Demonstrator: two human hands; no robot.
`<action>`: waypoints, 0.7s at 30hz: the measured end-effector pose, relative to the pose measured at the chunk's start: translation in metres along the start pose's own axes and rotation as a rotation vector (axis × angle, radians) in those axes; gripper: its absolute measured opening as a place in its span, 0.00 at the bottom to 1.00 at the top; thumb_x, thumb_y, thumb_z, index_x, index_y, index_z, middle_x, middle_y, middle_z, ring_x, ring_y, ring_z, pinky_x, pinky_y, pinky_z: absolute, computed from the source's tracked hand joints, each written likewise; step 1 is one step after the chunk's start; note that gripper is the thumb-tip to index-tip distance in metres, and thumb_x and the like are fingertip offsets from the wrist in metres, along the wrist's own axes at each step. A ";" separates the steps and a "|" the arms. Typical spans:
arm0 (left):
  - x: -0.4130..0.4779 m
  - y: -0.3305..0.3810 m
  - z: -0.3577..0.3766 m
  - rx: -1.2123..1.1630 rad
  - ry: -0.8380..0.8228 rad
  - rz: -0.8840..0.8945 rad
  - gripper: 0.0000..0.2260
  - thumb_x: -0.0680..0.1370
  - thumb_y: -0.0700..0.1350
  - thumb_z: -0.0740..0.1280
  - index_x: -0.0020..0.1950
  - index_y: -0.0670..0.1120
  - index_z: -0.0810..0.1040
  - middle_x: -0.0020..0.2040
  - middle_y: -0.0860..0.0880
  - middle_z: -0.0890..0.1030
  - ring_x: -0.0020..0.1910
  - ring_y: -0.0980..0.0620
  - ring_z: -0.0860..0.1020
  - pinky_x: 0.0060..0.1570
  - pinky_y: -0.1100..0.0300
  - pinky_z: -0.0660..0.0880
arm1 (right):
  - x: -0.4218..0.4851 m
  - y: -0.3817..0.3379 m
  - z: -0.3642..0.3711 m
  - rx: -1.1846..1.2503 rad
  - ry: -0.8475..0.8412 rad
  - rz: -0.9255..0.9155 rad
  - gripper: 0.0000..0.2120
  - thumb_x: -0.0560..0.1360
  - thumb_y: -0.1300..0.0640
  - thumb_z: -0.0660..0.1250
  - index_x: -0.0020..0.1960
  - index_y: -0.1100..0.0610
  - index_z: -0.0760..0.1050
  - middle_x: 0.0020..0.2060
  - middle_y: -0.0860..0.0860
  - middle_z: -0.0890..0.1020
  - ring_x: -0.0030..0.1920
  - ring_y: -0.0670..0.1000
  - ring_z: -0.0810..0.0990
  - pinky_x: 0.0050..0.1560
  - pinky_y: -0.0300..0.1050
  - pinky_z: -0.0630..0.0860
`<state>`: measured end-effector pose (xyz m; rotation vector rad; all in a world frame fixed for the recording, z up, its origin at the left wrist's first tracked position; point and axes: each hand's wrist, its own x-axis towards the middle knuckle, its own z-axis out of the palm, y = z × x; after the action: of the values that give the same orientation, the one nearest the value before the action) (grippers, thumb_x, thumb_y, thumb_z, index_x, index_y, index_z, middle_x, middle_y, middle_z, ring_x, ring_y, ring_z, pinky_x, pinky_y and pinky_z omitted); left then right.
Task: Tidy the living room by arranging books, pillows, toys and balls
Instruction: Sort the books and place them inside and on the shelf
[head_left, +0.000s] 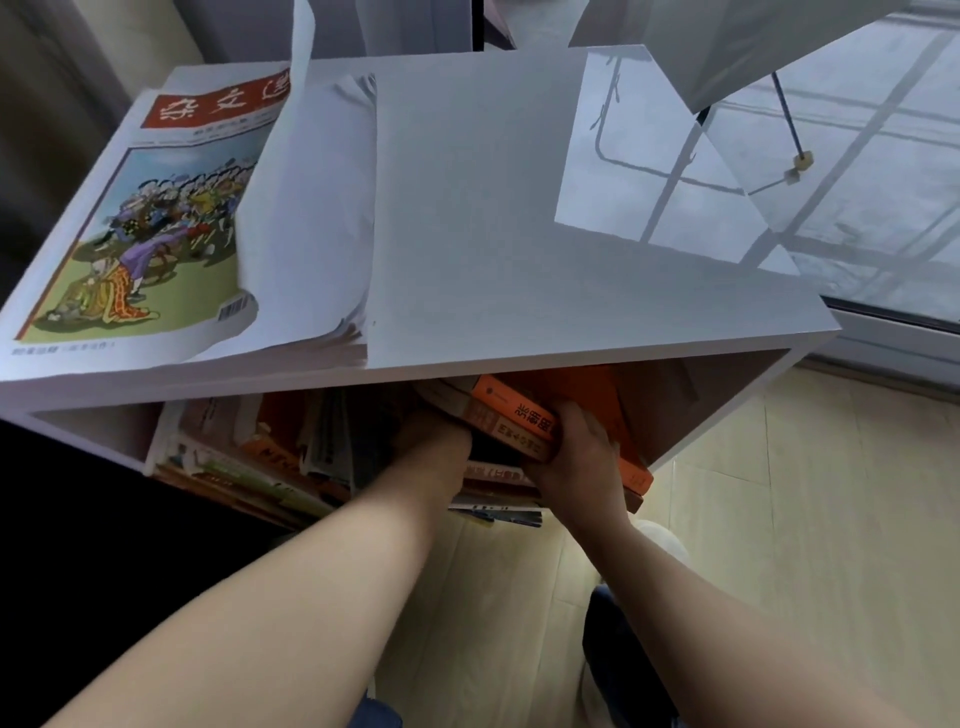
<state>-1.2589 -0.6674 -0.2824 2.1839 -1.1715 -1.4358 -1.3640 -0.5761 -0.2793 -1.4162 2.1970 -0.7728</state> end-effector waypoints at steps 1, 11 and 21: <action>0.002 0.001 -0.003 -0.056 0.000 -0.005 0.16 0.80 0.47 0.59 0.64 0.41 0.73 0.61 0.41 0.77 0.58 0.40 0.77 0.58 0.49 0.75 | 0.000 0.001 -0.001 0.011 -0.001 0.000 0.22 0.71 0.61 0.70 0.63 0.56 0.70 0.58 0.52 0.76 0.63 0.54 0.72 0.66 0.50 0.62; -0.012 0.001 -0.007 -0.253 -0.245 -0.040 0.04 0.77 0.39 0.66 0.42 0.42 0.75 0.39 0.46 0.79 0.35 0.50 0.78 0.27 0.61 0.75 | 0.002 0.000 -0.002 0.107 0.032 0.014 0.24 0.68 0.63 0.72 0.62 0.58 0.71 0.56 0.53 0.77 0.60 0.55 0.74 0.64 0.57 0.69; -0.009 0.002 -0.059 -0.352 0.160 0.169 0.06 0.75 0.38 0.67 0.51 0.45 0.76 0.53 0.44 0.79 0.52 0.43 0.77 0.55 0.47 0.76 | 0.014 -0.033 0.024 0.226 -0.077 -0.026 0.27 0.67 0.63 0.72 0.64 0.57 0.69 0.59 0.53 0.74 0.62 0.54 0.70 0.66 0.53 0.66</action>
<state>-1.2110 -0.6732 -0.2480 1.8721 -0.9410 -1.2615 -1.3325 -0.6053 -0.2770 -1.3415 1.9676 -0.9269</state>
